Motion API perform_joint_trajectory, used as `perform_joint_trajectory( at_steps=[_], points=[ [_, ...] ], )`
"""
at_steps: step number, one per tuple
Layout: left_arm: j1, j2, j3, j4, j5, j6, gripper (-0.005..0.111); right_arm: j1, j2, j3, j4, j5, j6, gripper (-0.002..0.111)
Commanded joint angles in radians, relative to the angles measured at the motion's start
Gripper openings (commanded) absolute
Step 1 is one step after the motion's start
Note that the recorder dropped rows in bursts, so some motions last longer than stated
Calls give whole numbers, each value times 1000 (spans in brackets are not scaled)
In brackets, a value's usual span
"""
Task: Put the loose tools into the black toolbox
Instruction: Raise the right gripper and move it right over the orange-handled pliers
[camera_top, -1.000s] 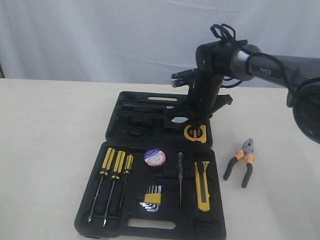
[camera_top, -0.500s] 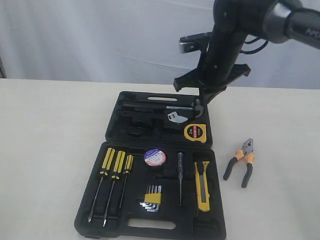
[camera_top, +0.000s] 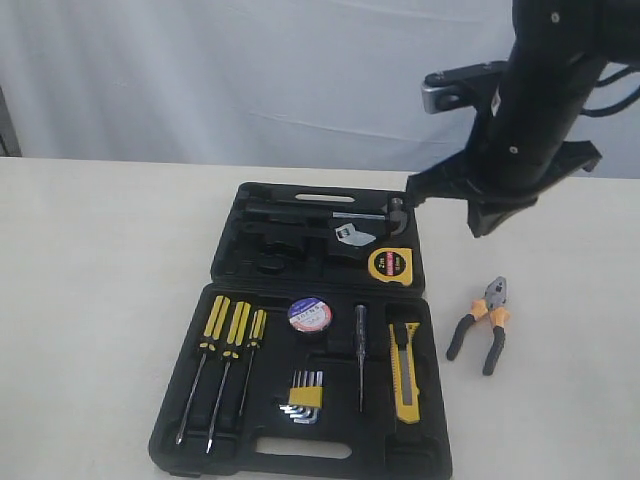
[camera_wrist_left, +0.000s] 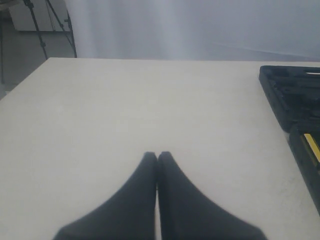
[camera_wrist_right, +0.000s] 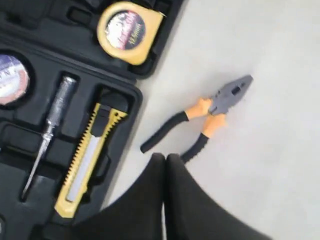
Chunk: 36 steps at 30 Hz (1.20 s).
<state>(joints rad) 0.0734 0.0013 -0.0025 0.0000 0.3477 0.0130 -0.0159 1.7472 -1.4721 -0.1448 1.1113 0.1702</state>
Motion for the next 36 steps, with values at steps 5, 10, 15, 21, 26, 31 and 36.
perform_joint_trajectory(
  at_steps=[5, 10, 15, 21, 26, 31, 36],
  points=[
    [-5, -1, 3, 0, -5, -6, 0, -12, -48, 194, -101, -135, 151, -1],
    [-5, -1, 3, 0, -5, -6, 0, -50, -19, 199, -96, -175, 214, -1],
    [-5, -1, 3, 0, -5, -6, 0, -99, 30, 199, -96, -182, 226, 0],
    [-5, -1, 3, 0, -5, -6, 0, -122, 91, 199, -92, -219, 226, 0],
    [-5, -1, 3, 0, -5, -6, 0, -122, 142, 199, -85, -277, 271, 29],
    [-5, -1, 3, 0, -5, -6, 0, -122, 180, 199, -87, -349, 397, 65],
    [-5, -1, 3, 0, -5, -6, 0, -122, 210, 201, -88, -388, 482, 70]
  ],
)
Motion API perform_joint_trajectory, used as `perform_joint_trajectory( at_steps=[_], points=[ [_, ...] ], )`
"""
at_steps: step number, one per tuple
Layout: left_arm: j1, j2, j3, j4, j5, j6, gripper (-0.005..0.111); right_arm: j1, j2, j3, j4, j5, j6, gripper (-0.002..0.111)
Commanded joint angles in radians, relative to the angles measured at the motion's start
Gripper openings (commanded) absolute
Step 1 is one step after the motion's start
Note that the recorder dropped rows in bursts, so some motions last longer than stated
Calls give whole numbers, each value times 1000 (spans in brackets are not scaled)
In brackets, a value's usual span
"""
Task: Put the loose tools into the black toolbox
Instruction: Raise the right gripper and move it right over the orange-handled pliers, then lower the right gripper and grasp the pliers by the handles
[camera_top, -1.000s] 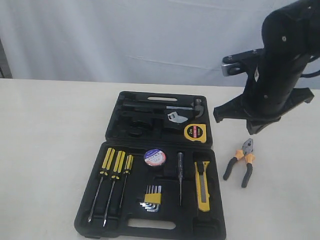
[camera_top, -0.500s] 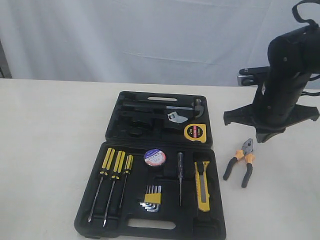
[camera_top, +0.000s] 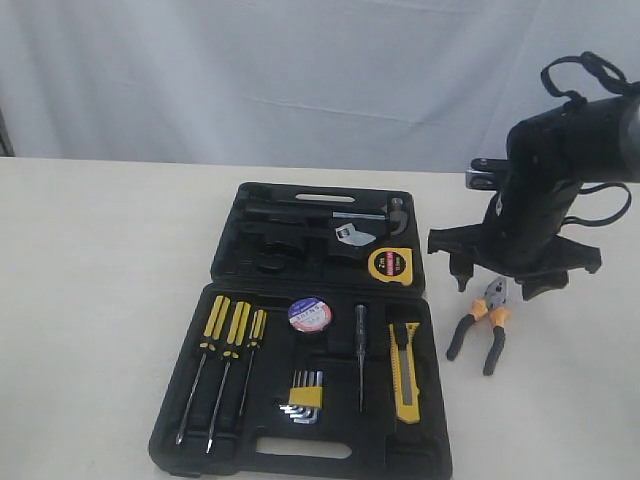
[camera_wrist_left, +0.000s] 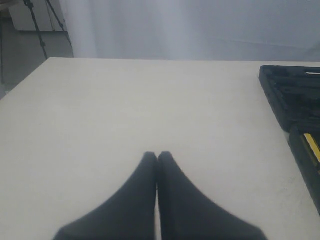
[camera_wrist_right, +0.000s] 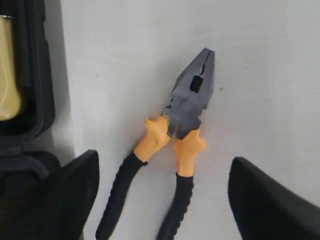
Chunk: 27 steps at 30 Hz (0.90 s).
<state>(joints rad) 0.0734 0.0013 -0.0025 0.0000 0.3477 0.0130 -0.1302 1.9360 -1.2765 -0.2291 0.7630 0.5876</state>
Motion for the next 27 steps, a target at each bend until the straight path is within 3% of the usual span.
perform_joint_trajectory(
  at_steps=[1, 8, 21, 27],
  points=[
    [-5, -1, 3, 0, -5, -6, 0, -7, 27, 5, -4, -49, 80, 70],
    [-5, -1, 3, 0, -5, -6, 0, -7, 82, 5, -95, -96, 213, 70],
    [-5, -1, 3, 0, -5, -6, 0, -7, 139, 5, -143, -122, 261, 70],
    [-5, -1, 3, 0, -5, -6, 0, -7, 140, 23, -143, -129, 279, 52]
  ],
)
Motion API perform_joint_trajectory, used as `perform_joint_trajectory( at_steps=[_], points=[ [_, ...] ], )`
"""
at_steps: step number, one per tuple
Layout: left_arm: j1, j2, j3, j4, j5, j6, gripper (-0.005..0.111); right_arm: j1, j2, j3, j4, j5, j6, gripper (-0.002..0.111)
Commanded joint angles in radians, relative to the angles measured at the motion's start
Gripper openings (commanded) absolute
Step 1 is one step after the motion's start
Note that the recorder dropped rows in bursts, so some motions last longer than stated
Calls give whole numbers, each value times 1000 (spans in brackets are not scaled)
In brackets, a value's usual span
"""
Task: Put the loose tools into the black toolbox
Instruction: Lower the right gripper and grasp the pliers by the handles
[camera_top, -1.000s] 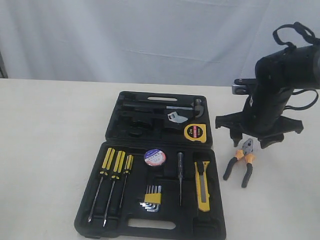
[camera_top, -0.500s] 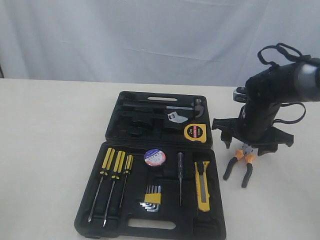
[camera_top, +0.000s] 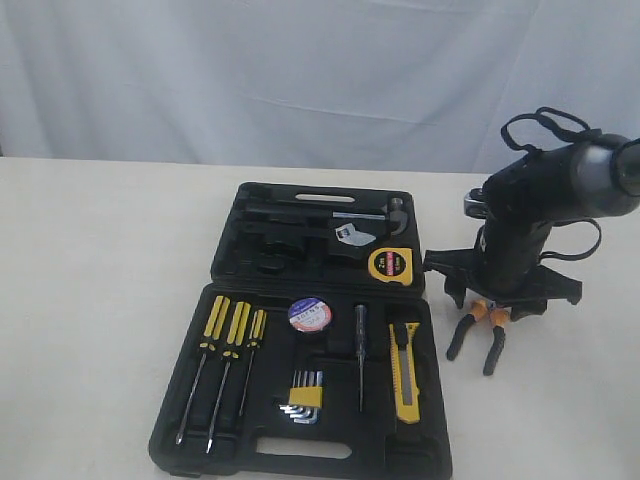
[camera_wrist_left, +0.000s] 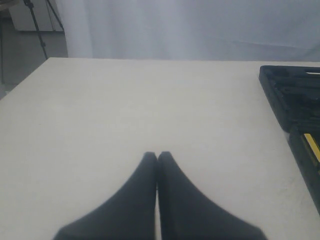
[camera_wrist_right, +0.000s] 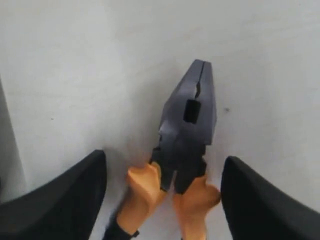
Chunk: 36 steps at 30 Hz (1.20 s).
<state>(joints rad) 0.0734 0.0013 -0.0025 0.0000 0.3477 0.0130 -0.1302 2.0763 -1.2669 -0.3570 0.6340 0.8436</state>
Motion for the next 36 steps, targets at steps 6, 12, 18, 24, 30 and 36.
perform_joint_trajectory(
  at_steps=[6, 12, 18, 24, 30, 36],
  points=[
    [-5, -1, 3, 0, -5, -6, 0, -7, 1, 20, -15, 13, 21, 48],
    [-5, -1, 3, 0, -5, -6, 0, -7, 1, 20, -15, 58, -5, 48],
    [-5, -1, 3, 0, -5, -6, 0, -7, 1, 20, -15, 82, -35, 48],
    [-5, -1, 3, 0, -5, -6, 0, -7, 1, 20, -30, 82, -60, 33],
    [-5, -1, 3, 0, -5, -6, 0, -7, 1, 18, -46, 88, -68, 25],
    [-5, -1, 3, 0, -5, -6, 0, -3, -62, 18, -22, 104, -110, 25]
  ],
)
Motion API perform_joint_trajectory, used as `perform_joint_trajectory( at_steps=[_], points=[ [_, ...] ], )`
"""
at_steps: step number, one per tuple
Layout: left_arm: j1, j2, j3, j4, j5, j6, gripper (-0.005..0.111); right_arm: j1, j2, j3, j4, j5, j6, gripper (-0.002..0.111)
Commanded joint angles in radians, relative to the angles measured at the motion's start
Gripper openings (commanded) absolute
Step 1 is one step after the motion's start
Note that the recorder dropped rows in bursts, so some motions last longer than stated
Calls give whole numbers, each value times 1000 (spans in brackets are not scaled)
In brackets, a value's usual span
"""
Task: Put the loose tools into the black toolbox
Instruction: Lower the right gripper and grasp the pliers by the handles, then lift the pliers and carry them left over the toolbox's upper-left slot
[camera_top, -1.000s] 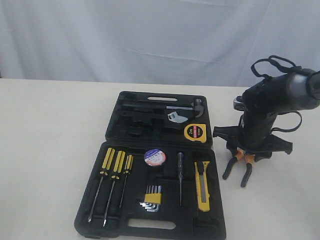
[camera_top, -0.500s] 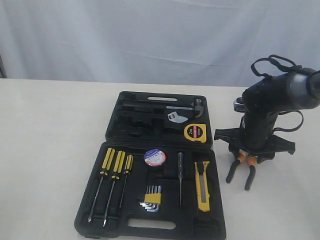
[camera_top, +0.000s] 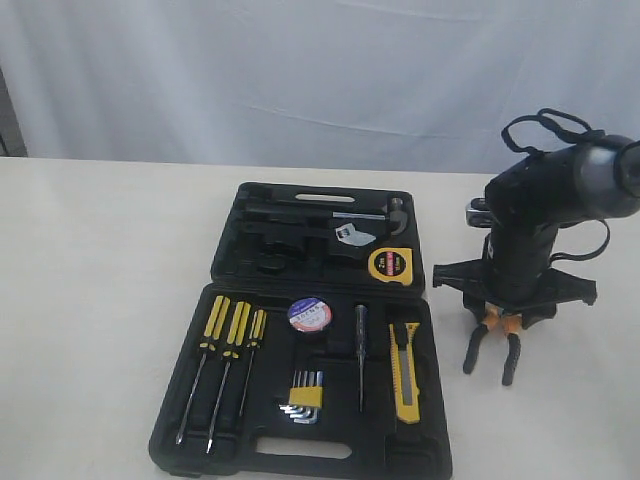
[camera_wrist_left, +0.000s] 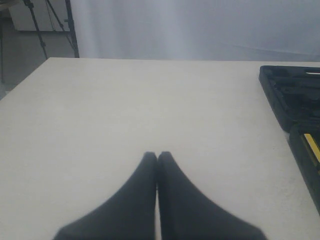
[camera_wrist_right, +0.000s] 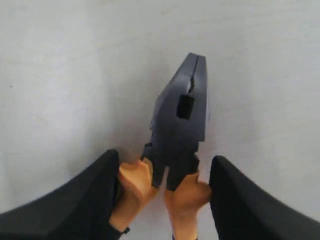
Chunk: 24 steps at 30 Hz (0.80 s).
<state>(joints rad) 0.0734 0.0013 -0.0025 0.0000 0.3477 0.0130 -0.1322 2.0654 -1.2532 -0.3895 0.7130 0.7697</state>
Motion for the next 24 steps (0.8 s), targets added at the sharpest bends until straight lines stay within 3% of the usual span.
perform_joint_trajectory(
  at_steps=[1, 12, 19, 24],
  points=[
    [-5, -1, 3, 0, -5, -6, 0, 1, -71, 4, 22, 25, -39, 25],
    [-5, -1, 3, 0, -5, -6, 0, 109, -257, -31, 113, 17, -26, 25],
    [-5, -1, 3, 0, -5, -6, 0, 276, -187, -139, 214, -348, 222, 25],
    [-5, -1, 3, 0, -5, -6, 0, 335, -9, -330, 214, -377, 240, 25]
  ],
)
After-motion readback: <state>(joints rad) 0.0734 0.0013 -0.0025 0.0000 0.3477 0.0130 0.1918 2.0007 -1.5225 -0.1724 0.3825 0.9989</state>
